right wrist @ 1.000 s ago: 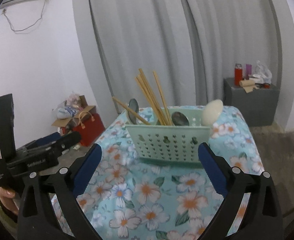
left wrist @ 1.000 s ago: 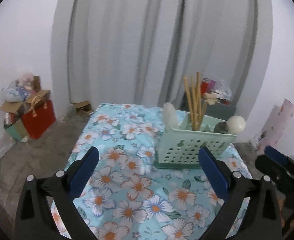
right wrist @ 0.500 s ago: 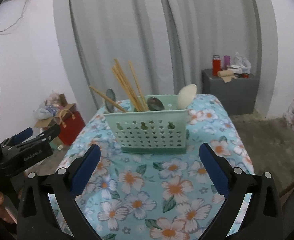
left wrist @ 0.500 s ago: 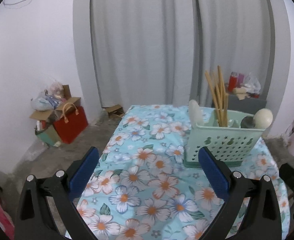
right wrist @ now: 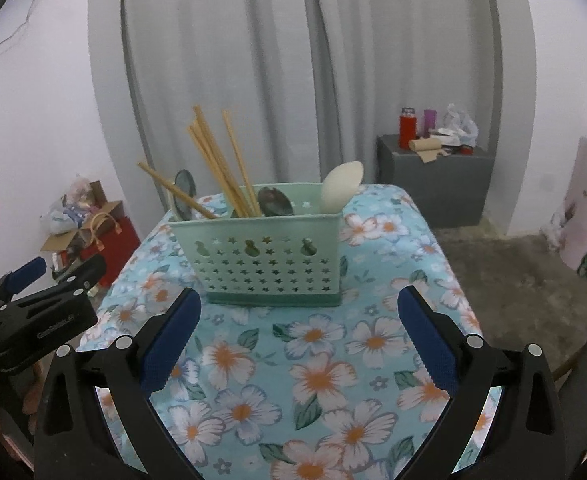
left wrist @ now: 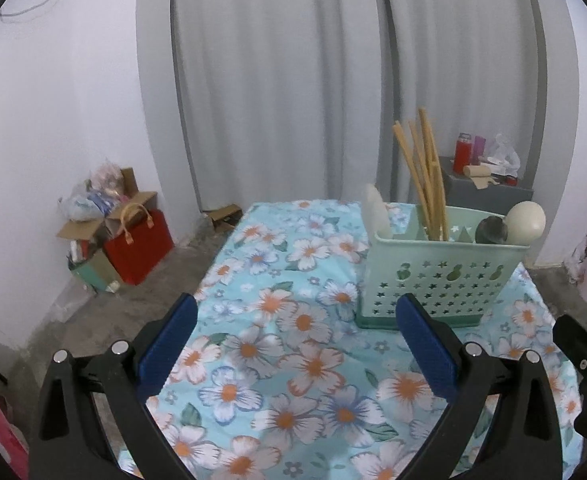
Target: Organize utensils
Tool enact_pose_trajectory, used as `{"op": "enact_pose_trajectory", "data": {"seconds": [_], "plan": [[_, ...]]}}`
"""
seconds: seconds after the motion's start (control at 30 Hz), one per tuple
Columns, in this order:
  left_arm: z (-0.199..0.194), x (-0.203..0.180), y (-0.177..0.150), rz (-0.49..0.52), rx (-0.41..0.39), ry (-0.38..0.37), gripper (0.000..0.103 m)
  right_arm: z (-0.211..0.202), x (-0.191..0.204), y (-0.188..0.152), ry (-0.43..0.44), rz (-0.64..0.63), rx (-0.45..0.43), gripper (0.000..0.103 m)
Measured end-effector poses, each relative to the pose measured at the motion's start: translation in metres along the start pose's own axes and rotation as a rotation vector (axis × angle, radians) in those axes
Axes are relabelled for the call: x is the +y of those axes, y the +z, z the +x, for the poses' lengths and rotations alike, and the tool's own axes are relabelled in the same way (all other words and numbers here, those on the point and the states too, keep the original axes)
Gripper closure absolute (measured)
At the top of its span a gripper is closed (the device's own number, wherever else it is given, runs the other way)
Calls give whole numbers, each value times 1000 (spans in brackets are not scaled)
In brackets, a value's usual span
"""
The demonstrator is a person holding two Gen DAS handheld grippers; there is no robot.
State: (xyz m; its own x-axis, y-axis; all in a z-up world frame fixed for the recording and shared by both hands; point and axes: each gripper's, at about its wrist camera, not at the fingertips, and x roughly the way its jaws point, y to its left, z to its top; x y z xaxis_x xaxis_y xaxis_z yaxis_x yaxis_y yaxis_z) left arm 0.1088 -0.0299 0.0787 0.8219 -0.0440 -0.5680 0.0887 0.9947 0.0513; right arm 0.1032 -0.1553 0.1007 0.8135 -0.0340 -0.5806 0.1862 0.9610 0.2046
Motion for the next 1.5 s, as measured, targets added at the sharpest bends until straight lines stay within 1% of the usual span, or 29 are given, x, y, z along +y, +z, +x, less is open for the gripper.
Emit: {"op": "enact_pose_trajectory", "data": {"seconds": [0.23, 0.37, 0.57, 0.9, 1.17, 1.33, 1.5], "plan": [[5, -12, -1, 32, 34, -33, 6, 2, -5, 2, -54, 5, -7, 8], [6, -16, -2, 23, 42, -35, 6, 2, -7, 1, -93, 7, -11, 8], [11, -15, -4, 24, 72, -3, 6, 1, -9, -3, -135, 3, -16, 8], [12, -10, -11, 10, 89, 54, 6, 7, -12, -18, -200, -15, 23, 8], [11, -14, -18, 25, 103, 88, 6, 10, -17, -24, -242, -15, 49, 8], [10, -13, -20, 28, 107, 97, 6, 12, -16, -25, -252, -15, 58, 8], [10, -13, -20, 24, 109, 88, 6, 11, -14, -26, -262, -20, 61, 8]]}}
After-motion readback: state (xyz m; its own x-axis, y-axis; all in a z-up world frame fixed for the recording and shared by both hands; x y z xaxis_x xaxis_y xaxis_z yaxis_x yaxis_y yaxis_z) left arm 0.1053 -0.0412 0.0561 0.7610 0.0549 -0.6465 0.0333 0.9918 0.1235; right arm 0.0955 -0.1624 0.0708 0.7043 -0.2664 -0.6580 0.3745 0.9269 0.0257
